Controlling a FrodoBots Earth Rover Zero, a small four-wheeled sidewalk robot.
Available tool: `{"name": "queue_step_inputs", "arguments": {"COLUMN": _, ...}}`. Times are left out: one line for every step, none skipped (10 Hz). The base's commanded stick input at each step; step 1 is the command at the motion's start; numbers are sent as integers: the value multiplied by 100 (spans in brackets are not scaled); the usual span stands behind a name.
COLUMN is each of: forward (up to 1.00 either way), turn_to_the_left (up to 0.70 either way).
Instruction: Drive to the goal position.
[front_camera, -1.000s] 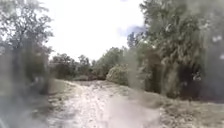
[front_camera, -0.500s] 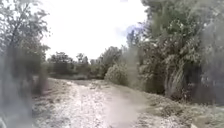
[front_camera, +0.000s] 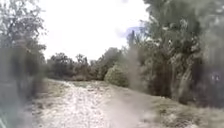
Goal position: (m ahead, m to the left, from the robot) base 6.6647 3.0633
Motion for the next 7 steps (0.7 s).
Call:
{"name": "queue_step_inputs", "arguments": {"forward": 44, "turn_to_the_left": 2}}
{"name": "queue_step_inputs", "arguments": {"forward": 44, "turn_to_the_left": 2}}
{"name": "queue_step_inputs", "arguments": {"forward": 44, "turn_to_the_left": 2}}
{"name": "queue_step_inputs", "arguments": {"forward": 44, "turn_to_the_left": 2}}
{"name": "queue_step_inputs", "arguments": {"forward": 44, "turn_to_the_left": 2}}
{"name": "queue_step_inputs", "arguments": {"forward": 44, "turn_to_the_left": 2}}
{"name": "queue_step_inputs", "arguments": {"forward": 44, "turn_to_the_left": 2}}
